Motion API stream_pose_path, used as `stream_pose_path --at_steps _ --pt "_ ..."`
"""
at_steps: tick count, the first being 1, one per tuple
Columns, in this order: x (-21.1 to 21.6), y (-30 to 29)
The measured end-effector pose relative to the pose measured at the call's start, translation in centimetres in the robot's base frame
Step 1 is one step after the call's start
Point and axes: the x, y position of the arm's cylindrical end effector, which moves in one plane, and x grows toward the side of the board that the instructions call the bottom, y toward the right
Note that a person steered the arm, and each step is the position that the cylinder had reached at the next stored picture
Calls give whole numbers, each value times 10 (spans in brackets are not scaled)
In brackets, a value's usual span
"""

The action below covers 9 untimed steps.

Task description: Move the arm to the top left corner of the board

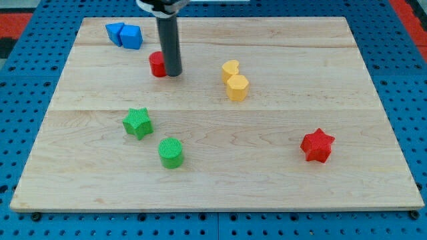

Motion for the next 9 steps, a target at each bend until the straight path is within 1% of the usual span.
stream_pose_path --at_steps 2,3,4,5,6,7,8,9 --pt "-11 -1" --pt "-11 14" --pt "-11 57" --pt "-11 71" --pt "-11 65" --pt "-11 46" --pt "9 18" --pt "42 -25"
